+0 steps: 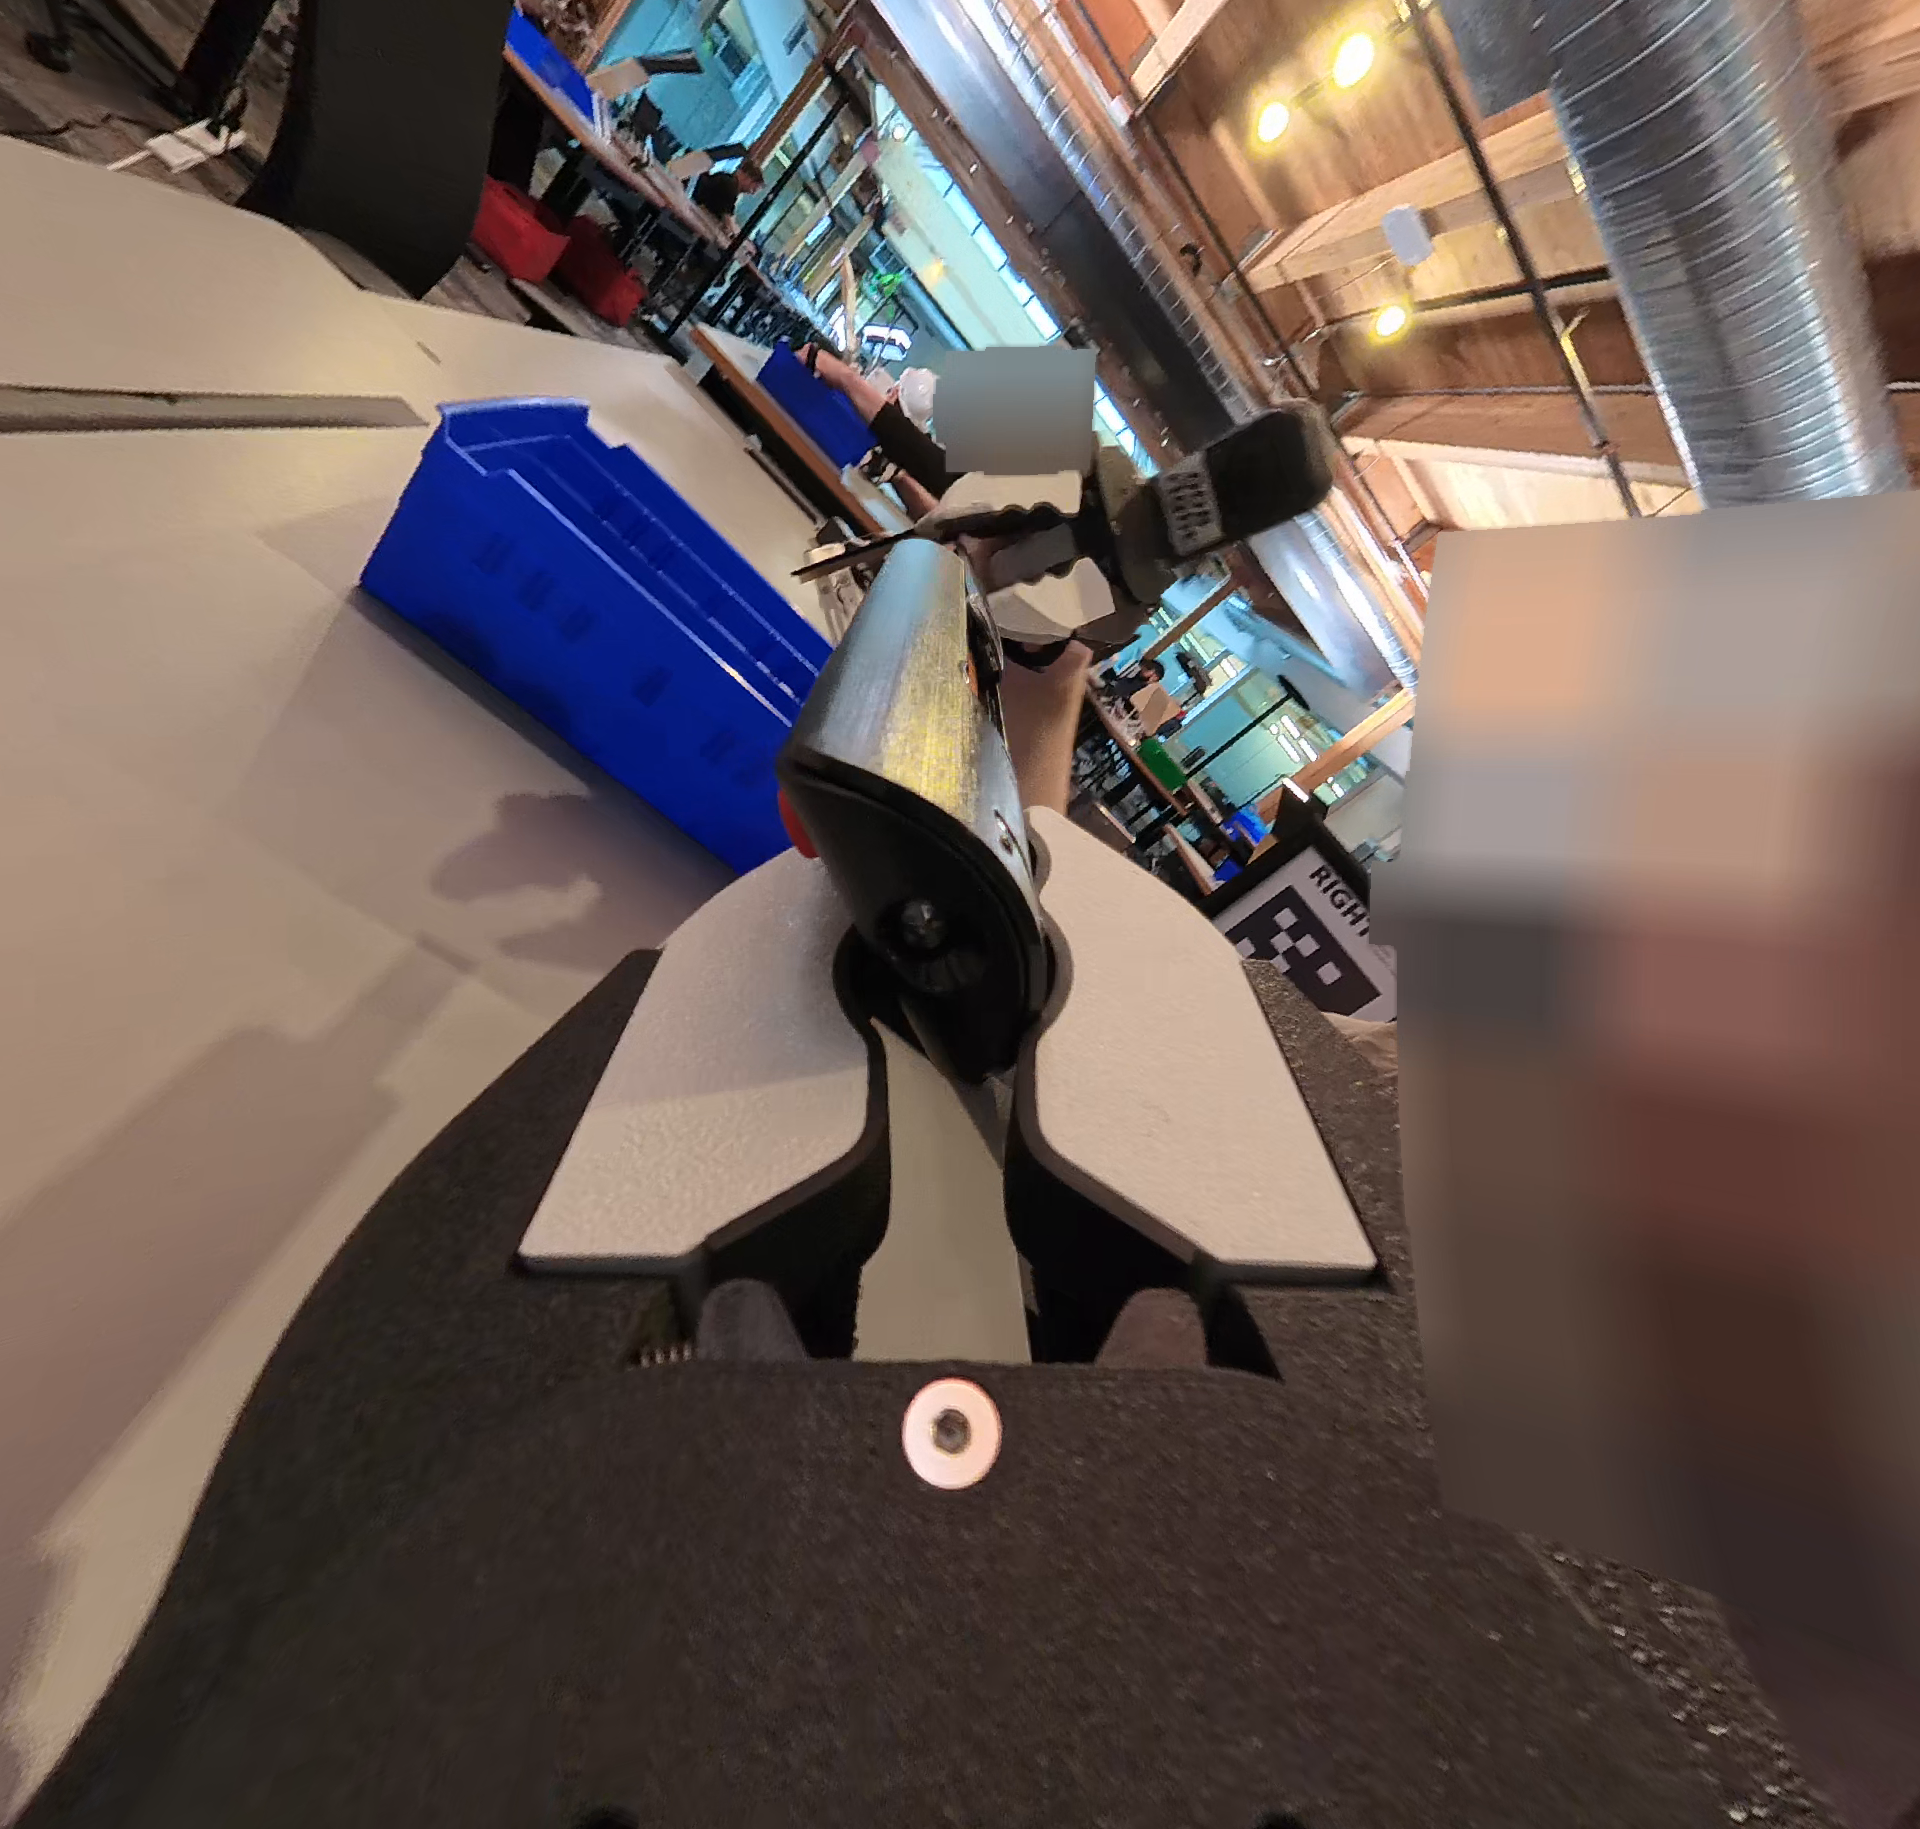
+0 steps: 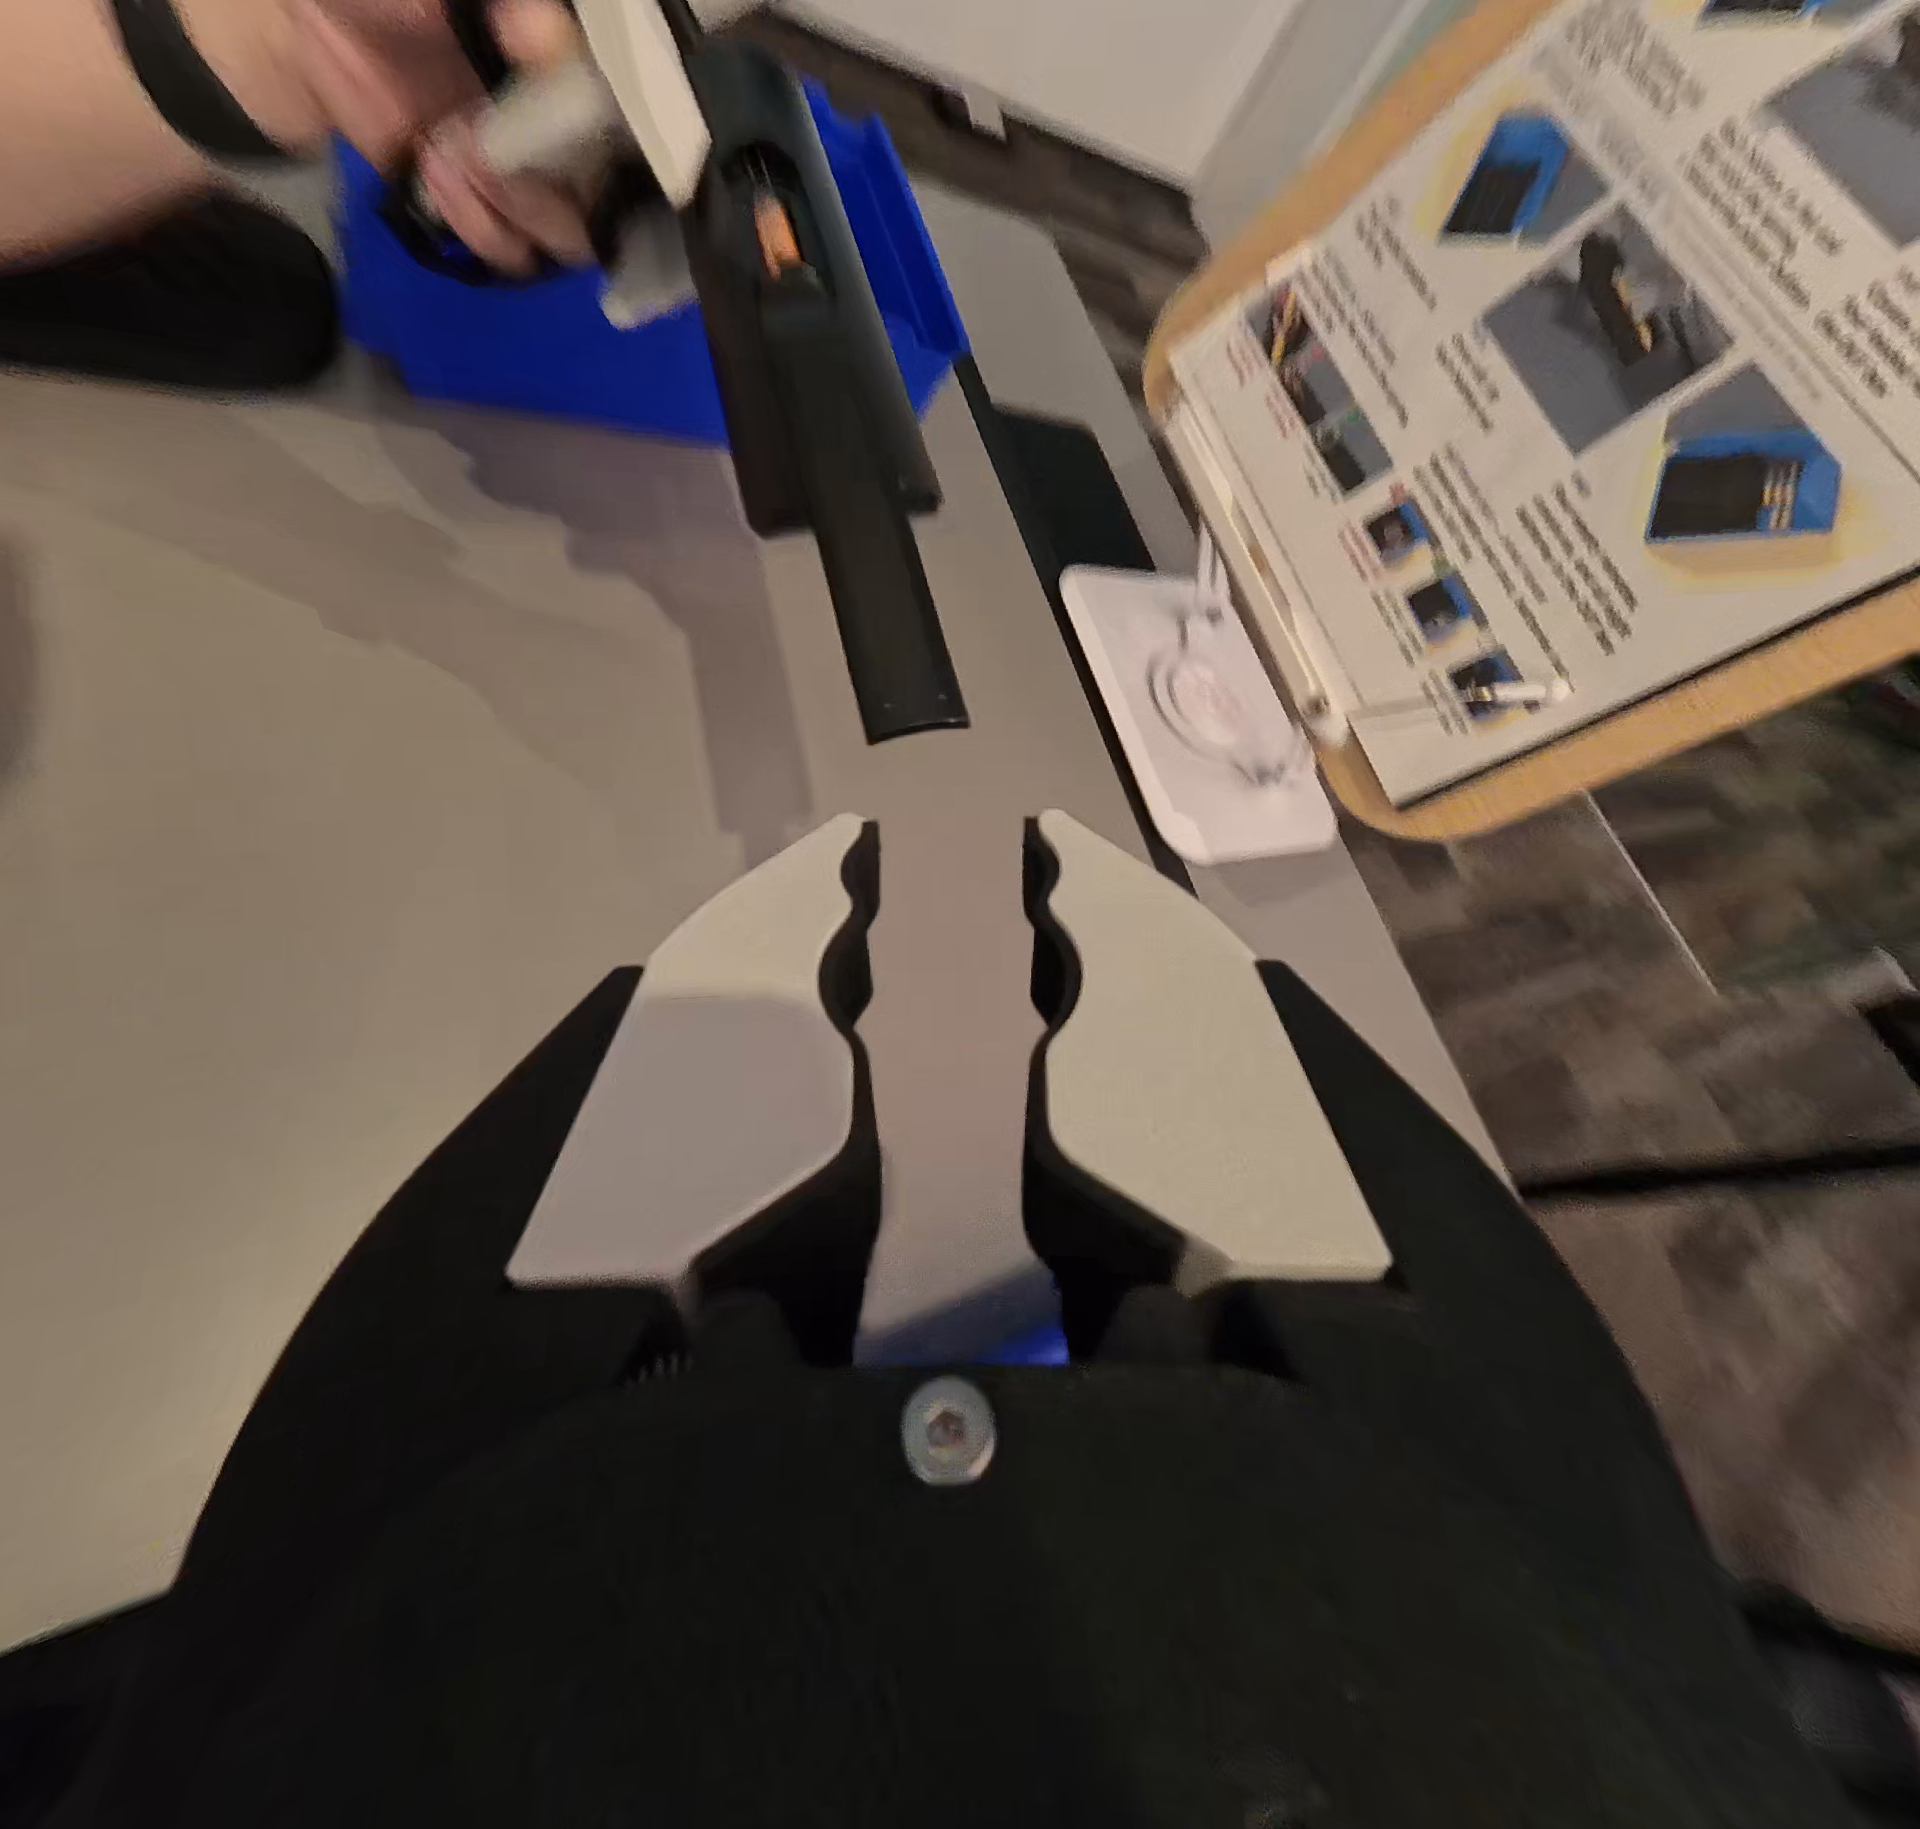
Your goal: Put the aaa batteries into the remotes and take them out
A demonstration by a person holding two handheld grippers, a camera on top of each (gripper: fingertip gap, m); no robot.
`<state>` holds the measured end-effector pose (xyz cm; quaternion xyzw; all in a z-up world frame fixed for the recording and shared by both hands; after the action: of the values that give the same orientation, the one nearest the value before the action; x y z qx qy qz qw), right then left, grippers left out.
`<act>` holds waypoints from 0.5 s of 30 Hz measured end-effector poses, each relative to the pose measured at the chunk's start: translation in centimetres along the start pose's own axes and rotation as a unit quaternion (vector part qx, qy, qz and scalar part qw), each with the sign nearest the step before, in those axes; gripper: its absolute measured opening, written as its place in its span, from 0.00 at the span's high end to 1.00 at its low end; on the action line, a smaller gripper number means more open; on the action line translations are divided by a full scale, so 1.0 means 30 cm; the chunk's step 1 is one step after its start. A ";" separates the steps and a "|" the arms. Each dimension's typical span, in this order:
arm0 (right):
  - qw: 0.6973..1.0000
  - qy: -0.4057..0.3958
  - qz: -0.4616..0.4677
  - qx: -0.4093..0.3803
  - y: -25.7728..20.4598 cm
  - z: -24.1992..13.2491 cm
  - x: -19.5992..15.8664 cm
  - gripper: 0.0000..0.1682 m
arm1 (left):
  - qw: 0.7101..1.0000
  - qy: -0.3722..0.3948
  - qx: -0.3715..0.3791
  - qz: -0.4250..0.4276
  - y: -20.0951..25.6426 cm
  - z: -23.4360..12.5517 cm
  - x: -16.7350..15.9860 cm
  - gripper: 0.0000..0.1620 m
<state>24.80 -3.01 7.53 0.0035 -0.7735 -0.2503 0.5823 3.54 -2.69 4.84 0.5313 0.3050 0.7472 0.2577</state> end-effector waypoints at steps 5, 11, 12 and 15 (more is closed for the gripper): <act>0.983 0.167 0.057 0.045 0.001 -0.006 0.103 0.75 | 1.000 0.009 -0.017 -0.005 0.027 -0.006 0.015 0.87; 0.976 0.207 0.041 0.055 -0.012 0.008 0.131 0.77 | 0.999 0.010 -0.032 -0.010 0.049 -0.004 0.015 0.87; 0.976 0.207 0.036 0.055 -0.014 0.012 0.131 0.77 | 0.999 0.011 -0.032 -0.010 0.049 -0.003 0.015 0.87; 0.978 0.199 0.024 0.061 -0.026 0.024 0.124 0.78 | 0.999 0.009 -0.035 -0.013 0.050 -0.001 0.012 0.87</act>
<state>22.73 -4.53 10.42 0.0701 -0.6556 -0.1824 0.7294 3.33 -3.46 6.15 0.5111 0.2883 0.7586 0.2831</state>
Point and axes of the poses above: each gripper's, where its closed fingertips meet, z out along the fingers, x out of its top, y = z × x across the jaws, the point moved 2 cm from there along -z, back along the fingers, and after that the axes turned 14 degrees about y, right-handed, at the moved point
